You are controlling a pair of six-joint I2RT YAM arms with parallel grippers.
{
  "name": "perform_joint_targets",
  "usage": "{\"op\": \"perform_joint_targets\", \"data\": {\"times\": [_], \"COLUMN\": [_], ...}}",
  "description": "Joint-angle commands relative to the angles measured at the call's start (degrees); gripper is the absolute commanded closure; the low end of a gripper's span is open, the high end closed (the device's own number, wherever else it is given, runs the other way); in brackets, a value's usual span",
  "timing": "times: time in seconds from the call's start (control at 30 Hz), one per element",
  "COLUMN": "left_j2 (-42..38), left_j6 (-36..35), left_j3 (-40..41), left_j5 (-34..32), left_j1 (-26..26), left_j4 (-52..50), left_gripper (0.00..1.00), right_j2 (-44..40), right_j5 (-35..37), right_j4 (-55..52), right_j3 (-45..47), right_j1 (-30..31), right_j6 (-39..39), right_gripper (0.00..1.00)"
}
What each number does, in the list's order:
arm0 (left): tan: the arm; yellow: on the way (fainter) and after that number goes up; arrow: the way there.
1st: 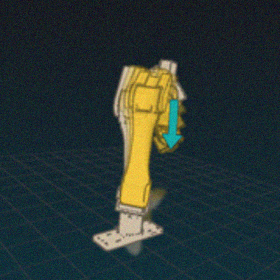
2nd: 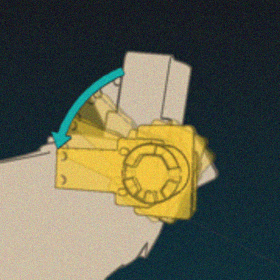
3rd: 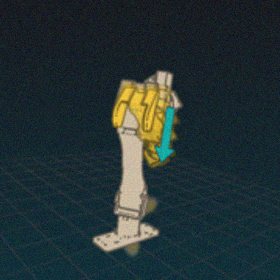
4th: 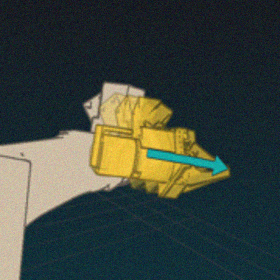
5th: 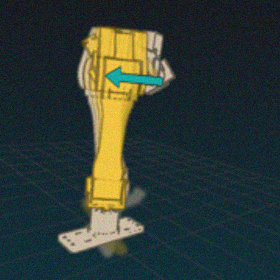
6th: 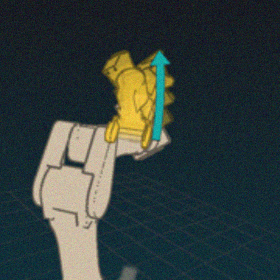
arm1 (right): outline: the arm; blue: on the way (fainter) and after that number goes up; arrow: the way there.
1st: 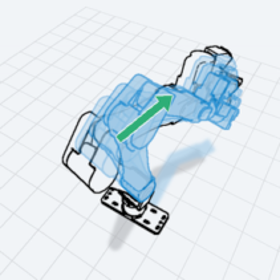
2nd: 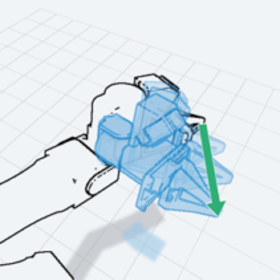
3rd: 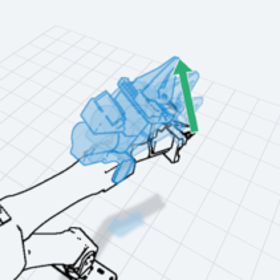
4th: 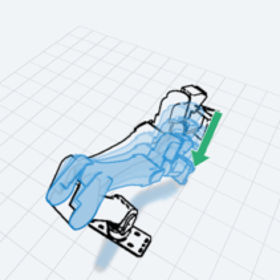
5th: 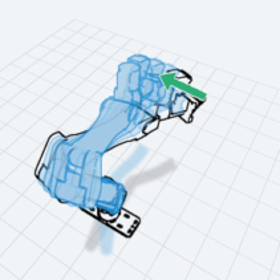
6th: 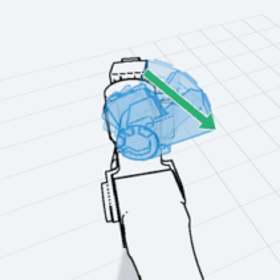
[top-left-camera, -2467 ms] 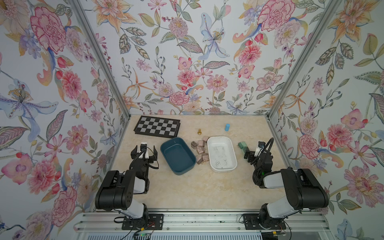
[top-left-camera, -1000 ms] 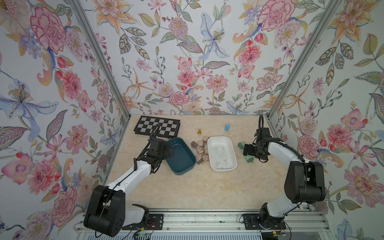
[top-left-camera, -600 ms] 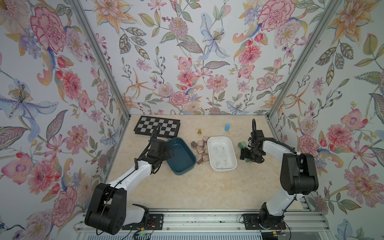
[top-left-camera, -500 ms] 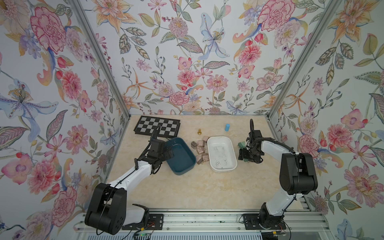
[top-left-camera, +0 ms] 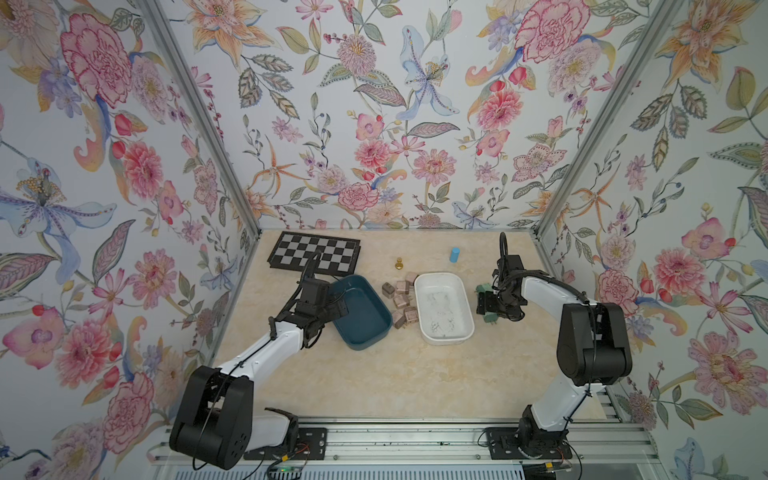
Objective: Place the plugs by color into the storage box
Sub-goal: Pick up the plug from the center of the board, then place the plug in the storage box.
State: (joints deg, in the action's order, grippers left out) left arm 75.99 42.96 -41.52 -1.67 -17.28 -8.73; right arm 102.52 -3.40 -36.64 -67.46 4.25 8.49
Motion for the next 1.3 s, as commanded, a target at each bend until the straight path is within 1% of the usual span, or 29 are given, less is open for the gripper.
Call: {"op": "perform_joint_targets", "data": {"times": [0.0,0.17,0.3,0.43,0.57,0.73,0.87,0.97,1.07,1.27], "left_j2": [-0.4,-0.9,-0.5,-0.4,-0.4,-1.0,-0.9,-0.4,-0.4,-1.8], "left_j6": [1.4,1.4,1.6,1.7,1.6,1.6,1.7,1.7,1.8,1.8], "left_j3": [0.9,1.4,1.6,1.4,1.0,0.7,0.7,0.6,0.8,1.1], "left_j5": [-0.2,-0.6,-0.2,-0.2,-0.2,-0.2,-0.3,-0.2,0.1,-0.7], "left_j1": [-0.4,-0.5,-0.4,-0.4,-0.4,-0.4,-0.4,-0.4,-0.5,-0.4], "left_j4": [0.3,0.0,0.4,0.6,0.4,0.3,0.5,0.8,0.9,0.0], "left_gripper": [0.01,0.01,0.01,0.01,0.0,0.01,0.01,0.0,0.0,0.01], "right_j2": [3.1,5.0,5.8,4.4,0.3,-7.2,-11.3,-9.8,-4.9,6.4], "right_j5": [0.9,1.6,2.1,3.3,3.6,4.6,6.0,6.2,5.4,5.5], "right_j4": [-1.3,-1.2,-1.2,-1.2,-1.7,-5.0,-9.2,-11.0,-11.2,-11.2], "right_j3": [-2.0,-2.4,-2.3,-1.6,-0.2,0.8,-2.0,-7.3,-12.9,-21.9], "right_j1": [0.0,0.0,0.5,1.3,1.9,3.7,9.3,14.7,18.5,22.2], "right_j6": [-1.8,-2.5,-2.8,-2.5,-1.7,-0.4,1.4,3.1,4.3,4.6], "right_gripper": [0.21,0.33,0.51,0.58,0.62,0.63,0.62,0.62,0.62,0.62]}}
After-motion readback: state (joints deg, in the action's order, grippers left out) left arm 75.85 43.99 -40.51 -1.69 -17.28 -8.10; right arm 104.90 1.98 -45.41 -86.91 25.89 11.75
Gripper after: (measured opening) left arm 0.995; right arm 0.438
